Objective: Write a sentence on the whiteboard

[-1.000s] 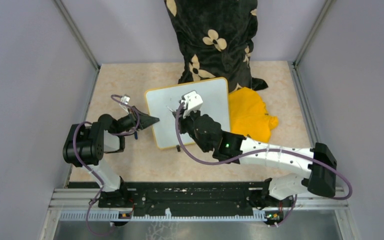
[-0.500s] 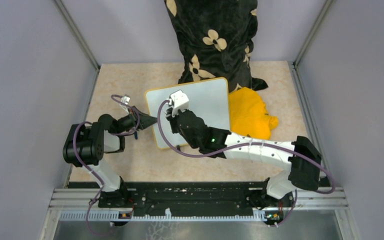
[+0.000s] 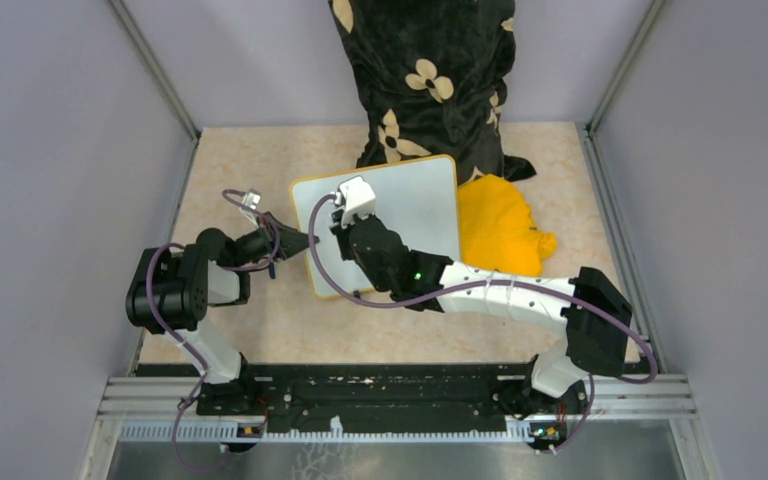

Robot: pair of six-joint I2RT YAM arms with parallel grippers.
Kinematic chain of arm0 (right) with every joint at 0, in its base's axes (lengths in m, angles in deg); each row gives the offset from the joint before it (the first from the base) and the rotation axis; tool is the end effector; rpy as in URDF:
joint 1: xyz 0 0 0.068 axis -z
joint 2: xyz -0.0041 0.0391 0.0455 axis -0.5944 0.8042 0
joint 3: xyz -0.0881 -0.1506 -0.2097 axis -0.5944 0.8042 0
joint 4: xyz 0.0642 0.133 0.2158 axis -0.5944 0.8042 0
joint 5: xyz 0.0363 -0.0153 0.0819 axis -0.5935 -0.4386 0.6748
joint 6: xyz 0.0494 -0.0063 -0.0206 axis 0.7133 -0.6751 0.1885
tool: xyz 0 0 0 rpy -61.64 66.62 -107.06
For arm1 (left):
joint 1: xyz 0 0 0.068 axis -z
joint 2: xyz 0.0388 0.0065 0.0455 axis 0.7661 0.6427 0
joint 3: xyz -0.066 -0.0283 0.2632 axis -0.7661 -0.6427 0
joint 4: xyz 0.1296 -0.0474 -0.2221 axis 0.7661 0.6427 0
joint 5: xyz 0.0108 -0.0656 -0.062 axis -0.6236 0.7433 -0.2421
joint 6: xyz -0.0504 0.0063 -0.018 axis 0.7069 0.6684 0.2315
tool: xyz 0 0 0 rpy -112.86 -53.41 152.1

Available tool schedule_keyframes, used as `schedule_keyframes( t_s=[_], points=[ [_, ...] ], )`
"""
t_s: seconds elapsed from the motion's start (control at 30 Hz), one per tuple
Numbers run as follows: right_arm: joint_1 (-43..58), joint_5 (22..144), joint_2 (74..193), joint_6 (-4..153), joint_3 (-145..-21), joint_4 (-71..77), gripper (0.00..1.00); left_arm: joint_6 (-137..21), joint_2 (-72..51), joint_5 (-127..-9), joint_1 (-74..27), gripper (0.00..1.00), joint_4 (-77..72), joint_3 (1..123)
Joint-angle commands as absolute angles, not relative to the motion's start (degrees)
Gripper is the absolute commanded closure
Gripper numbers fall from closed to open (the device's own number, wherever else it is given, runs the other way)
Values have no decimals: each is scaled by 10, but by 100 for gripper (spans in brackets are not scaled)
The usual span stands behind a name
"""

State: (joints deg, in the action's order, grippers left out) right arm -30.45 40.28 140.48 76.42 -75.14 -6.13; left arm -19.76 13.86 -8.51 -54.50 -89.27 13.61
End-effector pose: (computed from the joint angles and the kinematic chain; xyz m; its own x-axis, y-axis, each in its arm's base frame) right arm 0.1606 0.3250 0.3277 -0.1617 -0.0526 -0.9854 -0.5156 0.8559 0.0390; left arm 0.2685 -0.0118 0.1711 -0.5245 -0.3342 -0.7831 0.7281 0.3007 -0.6160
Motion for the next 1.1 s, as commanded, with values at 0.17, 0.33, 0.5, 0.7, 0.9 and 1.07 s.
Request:
schedule_keyframes(
  t_s=[0.17,0.33,0.5,0.7,0.9,1.07],
  points=[
    [-297,386,1407,760,-778,-113,100,-215,143,-102,-541,100,-990,133],
    [-296,384,1411,760,-779,-120,100,-215,142,-102,-542,100,-989,134],
    [-294,389,1417,757,-779,-134,100,-217,140,-104,-541,100,-986,134],
    [-292,404,1422,757,-778,-147,100,-217,140,-104,-541,100,-984,134],
    [-282,421,1425,777,-777,-153,100,-218,139,-104,-542,100,-984,134],
    [-273,430,1430,791,-777,-150,100,-218,139,-103,-541,100,-985,134]
  ],
)
